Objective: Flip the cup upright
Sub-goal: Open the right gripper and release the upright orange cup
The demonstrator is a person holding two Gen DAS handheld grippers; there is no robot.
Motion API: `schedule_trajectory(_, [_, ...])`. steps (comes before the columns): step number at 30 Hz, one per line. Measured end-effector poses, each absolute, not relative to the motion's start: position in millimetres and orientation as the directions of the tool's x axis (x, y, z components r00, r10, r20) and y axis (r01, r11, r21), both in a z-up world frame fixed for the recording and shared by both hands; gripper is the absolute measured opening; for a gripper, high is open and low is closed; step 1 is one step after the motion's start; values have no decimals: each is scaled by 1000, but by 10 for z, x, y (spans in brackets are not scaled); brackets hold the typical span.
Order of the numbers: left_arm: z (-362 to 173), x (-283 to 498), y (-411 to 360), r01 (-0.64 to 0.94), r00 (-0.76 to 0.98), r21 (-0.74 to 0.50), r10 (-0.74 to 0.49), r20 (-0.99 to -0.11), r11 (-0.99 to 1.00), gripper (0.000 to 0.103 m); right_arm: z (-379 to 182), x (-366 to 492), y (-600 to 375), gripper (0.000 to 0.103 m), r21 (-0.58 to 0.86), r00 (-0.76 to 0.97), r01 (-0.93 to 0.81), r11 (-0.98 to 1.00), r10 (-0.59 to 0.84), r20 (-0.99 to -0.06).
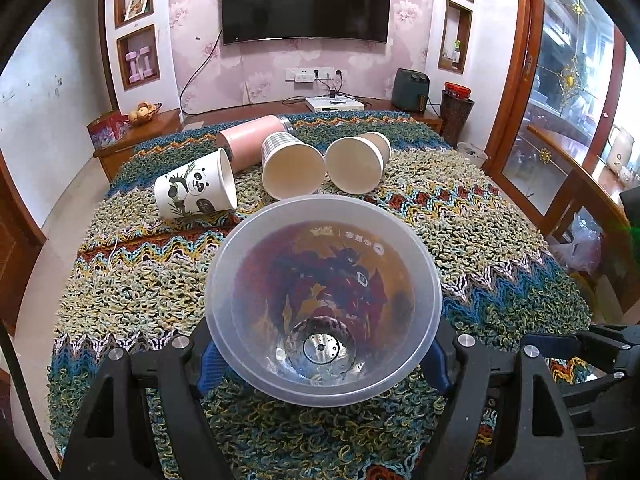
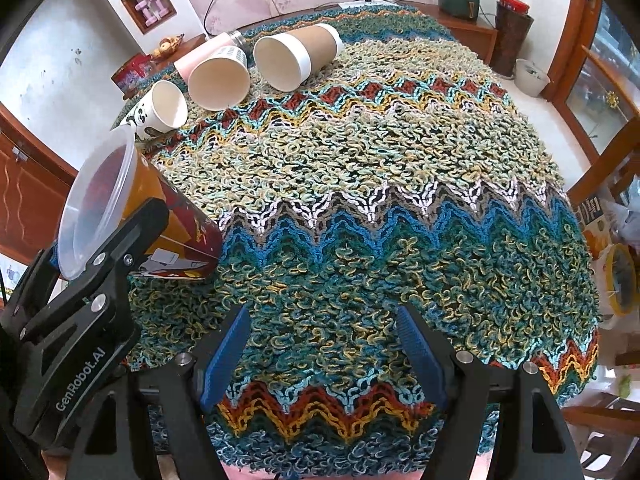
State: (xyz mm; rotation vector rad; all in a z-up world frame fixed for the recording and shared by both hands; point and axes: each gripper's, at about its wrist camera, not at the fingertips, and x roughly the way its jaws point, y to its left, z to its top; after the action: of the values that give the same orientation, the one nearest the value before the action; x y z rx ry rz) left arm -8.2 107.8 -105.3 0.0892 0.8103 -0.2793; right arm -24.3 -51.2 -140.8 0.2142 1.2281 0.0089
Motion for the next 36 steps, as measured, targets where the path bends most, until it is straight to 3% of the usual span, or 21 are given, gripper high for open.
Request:
schedule_trajectory(11, [-995, -99, 1086, 283, 646, -30, -213, -733, 959, 96, -1385, -242, -475, 77, 156, 345, 98, 983, 113, -932])
schedule_trajectory(36, [-651, -316, 1226, 215, 661, 17, -132, -739, 977, 97, -1083, -369, -315, 77, 123, 427, 46, 991, 92, -899])
